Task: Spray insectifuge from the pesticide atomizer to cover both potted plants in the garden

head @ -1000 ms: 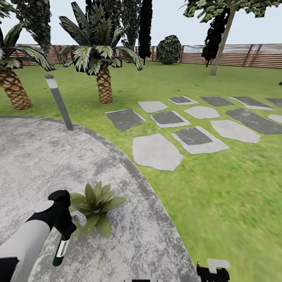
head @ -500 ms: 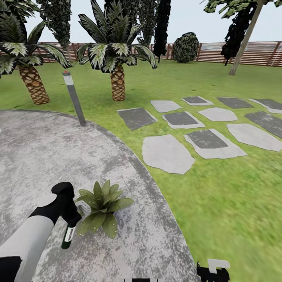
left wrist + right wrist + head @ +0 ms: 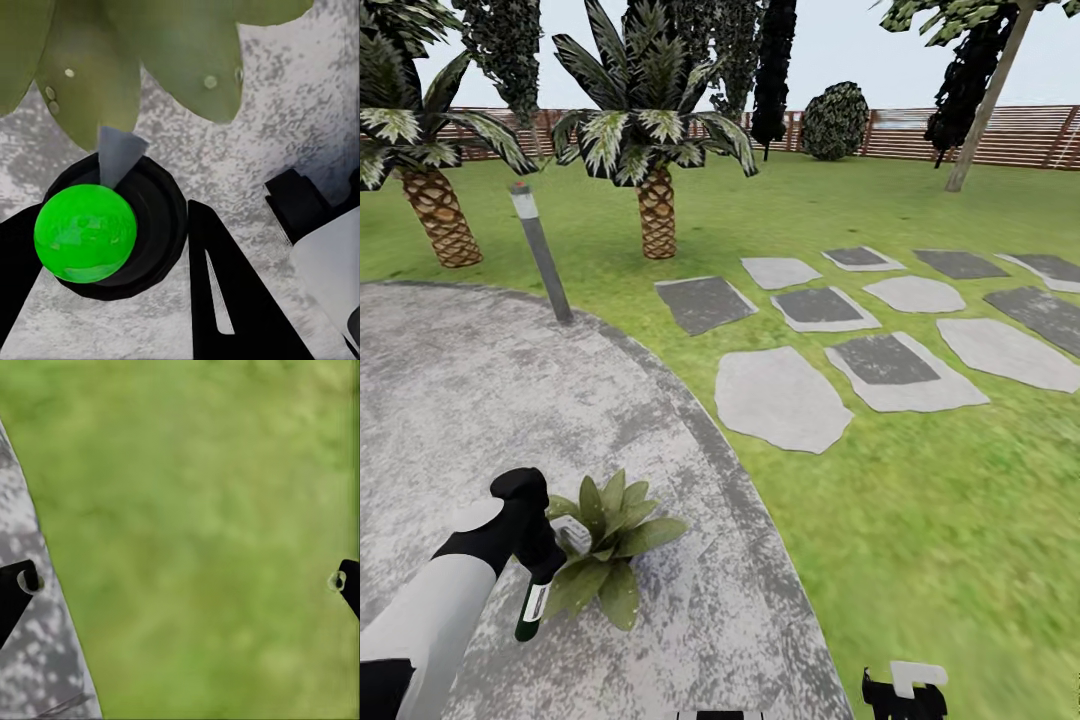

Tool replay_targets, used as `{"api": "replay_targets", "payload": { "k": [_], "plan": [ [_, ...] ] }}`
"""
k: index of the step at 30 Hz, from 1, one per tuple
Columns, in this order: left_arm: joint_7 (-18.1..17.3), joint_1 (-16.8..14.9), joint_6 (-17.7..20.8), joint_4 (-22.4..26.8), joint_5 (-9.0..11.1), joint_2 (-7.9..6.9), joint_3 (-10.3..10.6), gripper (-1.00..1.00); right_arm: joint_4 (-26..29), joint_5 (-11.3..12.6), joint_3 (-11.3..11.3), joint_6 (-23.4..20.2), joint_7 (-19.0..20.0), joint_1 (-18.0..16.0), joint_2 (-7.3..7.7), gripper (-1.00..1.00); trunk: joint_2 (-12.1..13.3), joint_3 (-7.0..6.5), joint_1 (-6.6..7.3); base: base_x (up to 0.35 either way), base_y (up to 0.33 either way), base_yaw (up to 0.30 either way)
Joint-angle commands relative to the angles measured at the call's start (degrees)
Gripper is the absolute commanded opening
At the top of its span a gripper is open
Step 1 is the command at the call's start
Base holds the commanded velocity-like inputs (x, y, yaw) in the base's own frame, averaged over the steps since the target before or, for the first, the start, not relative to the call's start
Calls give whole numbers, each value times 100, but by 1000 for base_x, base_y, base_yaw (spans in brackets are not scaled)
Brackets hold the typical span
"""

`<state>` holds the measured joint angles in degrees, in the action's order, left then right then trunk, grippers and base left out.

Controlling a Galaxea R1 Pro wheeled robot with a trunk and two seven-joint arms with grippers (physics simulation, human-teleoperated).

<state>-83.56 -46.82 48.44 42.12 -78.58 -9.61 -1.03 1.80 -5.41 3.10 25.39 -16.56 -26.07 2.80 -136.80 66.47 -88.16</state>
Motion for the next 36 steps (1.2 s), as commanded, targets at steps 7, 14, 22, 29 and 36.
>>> {"api": "replay_targets", "payload": {
  "k": [7, 14, 22, 29, 36],
  "plan": [
    [-52, -3, 60, 6, -60, 3, 1, -100, -5, -51, 33, 10, -23, -3, -7, 100, -2, 5, 0, -34, -265, 237],
    [-54, -3, 60, -21, -66, -26, -1, -100, -5, -52, 33, 10, -23, -3, -7, 100, -2, 5, 0, -179, -247, 276],
    [-10, 21, 27, -79, -57, -289, 5, -100, -5, -54, 33, 10, -23, -3, -7, 100, -2, 5, 0, -86, -120, 276],
    [-1, 311, 28, -66, 1, -247, -322, -100, -13, -62, 33, 10, -23, -3, 9, 100, -2, 5, 0, 73, -1, 46],
    [5, 322, 25, -73, -6, -242, -445, -100, -5, -51, 33, 10, -23, -3, 2, 100, -2, 5, 0, 255, -136, 0]
  ]
}}
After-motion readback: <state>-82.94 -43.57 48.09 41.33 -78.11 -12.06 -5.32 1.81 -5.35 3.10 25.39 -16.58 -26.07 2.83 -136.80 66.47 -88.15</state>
